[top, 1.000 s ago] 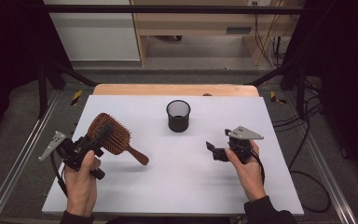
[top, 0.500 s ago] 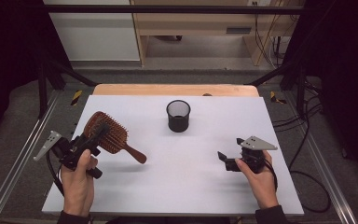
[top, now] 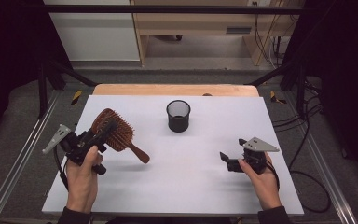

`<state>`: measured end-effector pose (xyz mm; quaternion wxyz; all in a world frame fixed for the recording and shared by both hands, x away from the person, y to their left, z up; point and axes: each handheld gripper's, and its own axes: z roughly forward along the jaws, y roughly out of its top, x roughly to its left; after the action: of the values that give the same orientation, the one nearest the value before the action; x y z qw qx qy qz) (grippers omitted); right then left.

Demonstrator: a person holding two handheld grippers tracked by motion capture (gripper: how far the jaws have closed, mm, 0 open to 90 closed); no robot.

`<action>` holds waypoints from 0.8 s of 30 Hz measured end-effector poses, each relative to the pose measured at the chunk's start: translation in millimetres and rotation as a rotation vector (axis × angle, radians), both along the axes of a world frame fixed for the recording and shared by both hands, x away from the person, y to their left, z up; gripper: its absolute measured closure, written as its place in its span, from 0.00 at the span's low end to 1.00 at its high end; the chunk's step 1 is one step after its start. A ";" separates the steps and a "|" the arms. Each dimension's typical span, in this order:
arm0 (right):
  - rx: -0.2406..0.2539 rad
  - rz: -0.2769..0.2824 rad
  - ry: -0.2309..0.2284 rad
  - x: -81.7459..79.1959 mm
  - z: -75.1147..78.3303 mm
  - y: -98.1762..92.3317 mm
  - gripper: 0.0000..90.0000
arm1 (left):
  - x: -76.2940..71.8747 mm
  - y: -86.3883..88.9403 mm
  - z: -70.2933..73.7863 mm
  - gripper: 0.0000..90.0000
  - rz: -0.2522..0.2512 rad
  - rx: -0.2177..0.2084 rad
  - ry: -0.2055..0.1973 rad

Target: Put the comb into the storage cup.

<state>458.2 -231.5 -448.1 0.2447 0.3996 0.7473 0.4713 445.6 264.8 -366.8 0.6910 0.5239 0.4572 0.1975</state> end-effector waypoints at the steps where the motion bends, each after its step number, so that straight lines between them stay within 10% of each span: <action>1: -0.003 -0.004 -0.009 0.4 -0.2 0.1 0.09 | 4.1 -2.8 1.9 0.57 -0.002 -0.002 0.000; 24: 0.026 -0.058 -0.010 0.5 1.0 -6.9 0.08 | 41.5 -35.5 45.0 0.57 -0.026 0.016 0.012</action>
<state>458.7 -238.4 -447.1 0.2567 0.4219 0.7281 0.4754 487.1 229.3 -321.8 0.6867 0.5363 0.4529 0.1891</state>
